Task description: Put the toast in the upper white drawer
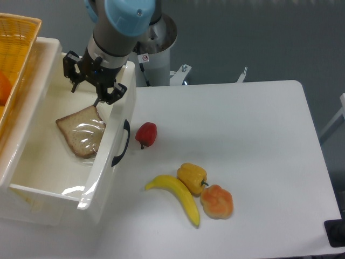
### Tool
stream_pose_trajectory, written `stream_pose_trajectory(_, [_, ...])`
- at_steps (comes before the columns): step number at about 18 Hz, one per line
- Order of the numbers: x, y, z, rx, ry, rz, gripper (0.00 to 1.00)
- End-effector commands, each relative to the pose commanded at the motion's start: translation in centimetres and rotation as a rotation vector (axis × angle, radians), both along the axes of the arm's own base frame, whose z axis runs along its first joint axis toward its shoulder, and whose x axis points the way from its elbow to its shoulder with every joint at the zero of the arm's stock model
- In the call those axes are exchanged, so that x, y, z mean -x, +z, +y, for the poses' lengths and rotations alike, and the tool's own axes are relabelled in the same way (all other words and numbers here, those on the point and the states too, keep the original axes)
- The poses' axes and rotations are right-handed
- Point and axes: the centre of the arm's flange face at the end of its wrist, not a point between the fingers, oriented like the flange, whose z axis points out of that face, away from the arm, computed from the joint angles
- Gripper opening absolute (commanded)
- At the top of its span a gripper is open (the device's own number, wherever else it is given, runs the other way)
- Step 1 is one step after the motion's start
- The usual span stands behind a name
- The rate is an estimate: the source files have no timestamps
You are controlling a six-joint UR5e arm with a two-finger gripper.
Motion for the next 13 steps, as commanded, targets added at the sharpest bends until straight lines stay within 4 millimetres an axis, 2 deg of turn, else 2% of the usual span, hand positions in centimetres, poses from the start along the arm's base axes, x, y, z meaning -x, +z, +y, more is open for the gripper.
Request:
stream_pose_trajectory(2, [1.7,0.7,-1.3,-0.014,0.034,0.013,1.00])
stream_pose_trajectory(7, [4.0,2.0,-2.7,-0.054,0.070,0.122,1.00])
stream_pose_trajectory(10, [5.4,1.9,-3.3,-0.016,0.072,0.206,1.00])
stream_pose_trajectory(13, [7.8,1.3,-3.9,-0.004,0.089,0.242,1.00])
